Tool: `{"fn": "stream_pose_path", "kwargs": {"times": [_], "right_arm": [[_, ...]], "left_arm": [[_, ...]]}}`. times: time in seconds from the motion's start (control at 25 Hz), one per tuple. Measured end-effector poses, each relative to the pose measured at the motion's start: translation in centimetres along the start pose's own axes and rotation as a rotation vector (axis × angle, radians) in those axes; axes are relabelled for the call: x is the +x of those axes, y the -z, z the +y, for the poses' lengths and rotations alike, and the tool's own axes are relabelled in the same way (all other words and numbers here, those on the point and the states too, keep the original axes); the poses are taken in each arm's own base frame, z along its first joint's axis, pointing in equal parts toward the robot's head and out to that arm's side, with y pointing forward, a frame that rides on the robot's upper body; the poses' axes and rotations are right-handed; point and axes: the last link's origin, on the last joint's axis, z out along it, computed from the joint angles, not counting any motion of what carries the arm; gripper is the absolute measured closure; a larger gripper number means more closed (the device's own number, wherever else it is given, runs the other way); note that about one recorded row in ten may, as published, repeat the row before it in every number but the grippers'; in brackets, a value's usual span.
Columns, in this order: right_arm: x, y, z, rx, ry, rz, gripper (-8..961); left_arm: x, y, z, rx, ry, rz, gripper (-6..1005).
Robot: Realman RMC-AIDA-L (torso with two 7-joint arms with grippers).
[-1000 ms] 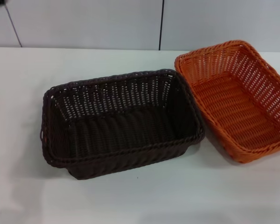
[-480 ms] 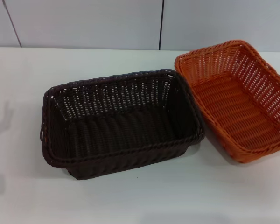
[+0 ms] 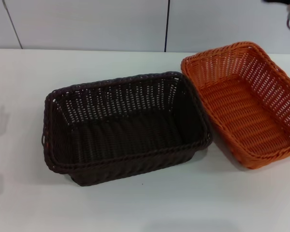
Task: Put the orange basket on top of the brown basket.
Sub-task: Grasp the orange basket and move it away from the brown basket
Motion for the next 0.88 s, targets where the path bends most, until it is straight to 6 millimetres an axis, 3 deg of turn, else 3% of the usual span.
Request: {"fn": "stream_pose_path", "kwargs": {"times": [0.12, 0.16, 0.2, 0.28, 0.52, 0.88], "right_arm": [[-0.2, 1.2, 1.2, -0.035, 0.149, 0.214, 121], [-0.2, 1.2, 1.2, -0.035, 0.149, 0.214, 121], [0.1, 2.4, 1.9, -0.077, 0.247, 0.309, 121], [0.2, 2.9, 2.2, -0.099, 0.292, 0.350, 121], [1.7, 7.2, 3.9, -0.270, 0.580, 0.592, 122], [3.8, 9.0, 4.1, -0.393, 0.697, 0.752, 129]], "left_arm": [[-0.5, -0.6, 0.2, -0.009, -0.010, -0.031, 198], [-0.5, -0.6, 0.2, -0.009, -0.010, -0.031, 198], [-0.6, -0.7, 0.3, -0.010, -0.011, -0.040, 198], [-1.0, -1.0, 0.2, -0.010, -0.014, -0.066, 198], [-1.8, -1.9, 0.2, -0.003, -0.023, -0.133, 198], [-2.5, -2.6, 0.0, 0.018, -0.010, -0.195, 197]]}}
